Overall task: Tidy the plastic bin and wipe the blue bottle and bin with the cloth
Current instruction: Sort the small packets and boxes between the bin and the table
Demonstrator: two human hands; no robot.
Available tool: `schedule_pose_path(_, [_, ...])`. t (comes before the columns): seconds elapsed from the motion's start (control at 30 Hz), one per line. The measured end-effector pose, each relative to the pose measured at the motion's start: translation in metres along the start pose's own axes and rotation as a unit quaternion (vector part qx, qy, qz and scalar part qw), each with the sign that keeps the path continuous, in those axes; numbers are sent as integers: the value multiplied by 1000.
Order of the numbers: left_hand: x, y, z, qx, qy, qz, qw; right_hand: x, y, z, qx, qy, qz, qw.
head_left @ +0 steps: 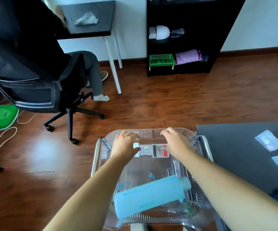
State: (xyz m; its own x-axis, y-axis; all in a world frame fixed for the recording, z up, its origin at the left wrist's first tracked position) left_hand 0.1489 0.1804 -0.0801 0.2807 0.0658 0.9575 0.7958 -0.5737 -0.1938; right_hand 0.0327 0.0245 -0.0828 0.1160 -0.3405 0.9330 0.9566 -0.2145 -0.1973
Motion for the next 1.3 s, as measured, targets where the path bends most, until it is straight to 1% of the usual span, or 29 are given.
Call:
schedule_pose_path(0.13, [52,-4,-26,-43,10,-30,999,56,-14,7,17,17,-71,997])
schedule_pose_path(0.27, [92,-5,-75,-97,23,-58,993,108,-42,-6,10,11,-134,991])
schedule_pose_path(0.33, [100,-6,-106,-130,19,-64,989,128,-65,-24,-17,15,-156,988])
schedule_pose_path(0.47, [99,-7,-178,-190,-1,-45,981,145,-126,-77,-98,25,-181,978])
schedule_pose_path(0.63, [73,-19,-272,-275,23,-15,961,141,-208,-142,-219,34,-186,957])
schedule_pose_path(0.8, [27,-31,-345,-324,54,21,944,115,-259,-190,-282,65,-163,943])
schedule_pose_path(0.97, [-12,-27,-391,-335,92,57,936,84,-276,-222,-311,113,-152,931])
schedule_pose_path(1.1, [-32,-18,-414,-325,95,76,938,64,-275,-235,-315,132,-152,927])
schedule_pose_path(1.3, [-54,-8,-427,-320,92,92,939,55,-264,-250,-273,48,-141,950])
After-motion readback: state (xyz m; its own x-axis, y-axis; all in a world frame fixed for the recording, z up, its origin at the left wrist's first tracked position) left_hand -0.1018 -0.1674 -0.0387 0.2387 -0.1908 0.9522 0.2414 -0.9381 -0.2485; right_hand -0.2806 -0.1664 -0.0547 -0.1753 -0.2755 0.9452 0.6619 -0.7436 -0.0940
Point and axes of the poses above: each hand's wrist, its own y-axis towards the middle knuckle, its own x-axis out of the back of the hand, z = x × y, the point moved 4 cm from there along y, towards the middle knuckle, and after that the axes turned 14 degrees about x, right-handed, at the moved point
